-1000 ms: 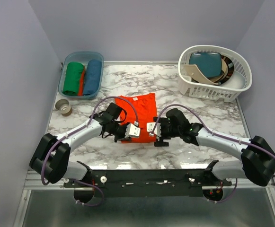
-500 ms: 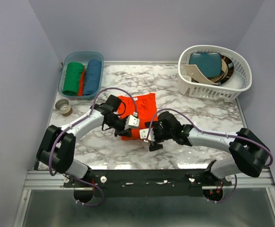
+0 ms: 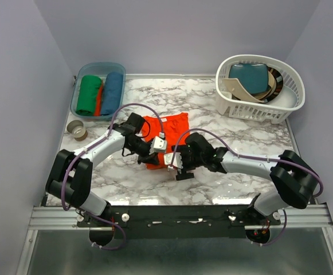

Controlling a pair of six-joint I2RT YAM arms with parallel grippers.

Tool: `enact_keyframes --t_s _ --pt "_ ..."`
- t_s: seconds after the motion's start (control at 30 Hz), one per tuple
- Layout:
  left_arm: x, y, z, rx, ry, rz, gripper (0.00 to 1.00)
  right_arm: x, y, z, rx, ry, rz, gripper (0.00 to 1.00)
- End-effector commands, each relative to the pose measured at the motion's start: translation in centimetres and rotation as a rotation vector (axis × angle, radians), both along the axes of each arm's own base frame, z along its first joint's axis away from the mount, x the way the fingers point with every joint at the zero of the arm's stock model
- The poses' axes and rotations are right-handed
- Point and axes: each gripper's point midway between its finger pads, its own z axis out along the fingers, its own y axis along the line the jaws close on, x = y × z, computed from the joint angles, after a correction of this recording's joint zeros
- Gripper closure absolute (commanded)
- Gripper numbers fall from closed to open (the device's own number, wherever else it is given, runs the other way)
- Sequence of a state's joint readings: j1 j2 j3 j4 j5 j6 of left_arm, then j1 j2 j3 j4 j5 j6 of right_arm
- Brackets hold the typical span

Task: Roll the t-shirts
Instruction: Roll the T-shirt to the center of the board.

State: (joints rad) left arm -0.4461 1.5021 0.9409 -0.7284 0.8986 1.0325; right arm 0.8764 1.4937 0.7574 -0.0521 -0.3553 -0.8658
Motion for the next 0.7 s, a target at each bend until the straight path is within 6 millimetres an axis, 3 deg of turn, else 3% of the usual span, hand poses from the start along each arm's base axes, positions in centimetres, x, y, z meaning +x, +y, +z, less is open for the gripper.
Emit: enact_keyframes --t_s 0.0,0.2,0.27,0.4,0.43,0.5,0.53,0.6,0.63,0.67 --pt "0.1 -0.4 1.0 -0.056 0.016 -0.013 1.0 0.6 -0.4 -1.2 -0.059 -0.046 -0.007 0.02" --pt "0.5 -0.2 0.9 -0.056 0.02 -0.001 1.0 2.0 -1.0 -2.2 -0.127 -0.05 -0.096 0.14" --pt "0.6 -0.2 1.0 -0.059 0.021 0.005 1.0 1.8 -1.6 -2.9 -0.149 -0.045 -0.095 0.25" --pt "0.8 -0.2 0.9 -0.053 0.022 0.021 1.0 1.8 -1.4 -2.3 -0.125 -0.043 -0.111 0.49" --pt "0.8 -0.1 0.8 -0.047 0.019 0.024 0.9 1.6 -1.4 -2.3 -0.13 -0.027 -0.114 0.62" --pt "1.3 0.4 0.6 -0.017 -0.014 0.049 0.71 1.5 -1.2 -2.1 -0.128 -0.011 -0.109 0.74" --pt "1.2 0.7 0.3 -0.004 -0.009 0.076 0.58 1.3 -1.4 -2.1 -0.136 0.006 -0.122 0.87" --pt "1.9 1.2 1.8 -0.025 -0.1 0.12 0.49 0.9 -1.5 -2.0 -0.138 0.037 -0.108 0.93" --pt "1.8 2.0 1.2 0.011 -0.122 0.155 0.43 0.6 -1.6 -2.0 -0.149 0.067 -0.115 1.0" --pt "1.9 2.5 2.6 0.0 -0.173 0.205 0.4 0.8 -1.8 -2.0 -0.155 0.094 -0.131 1.0"
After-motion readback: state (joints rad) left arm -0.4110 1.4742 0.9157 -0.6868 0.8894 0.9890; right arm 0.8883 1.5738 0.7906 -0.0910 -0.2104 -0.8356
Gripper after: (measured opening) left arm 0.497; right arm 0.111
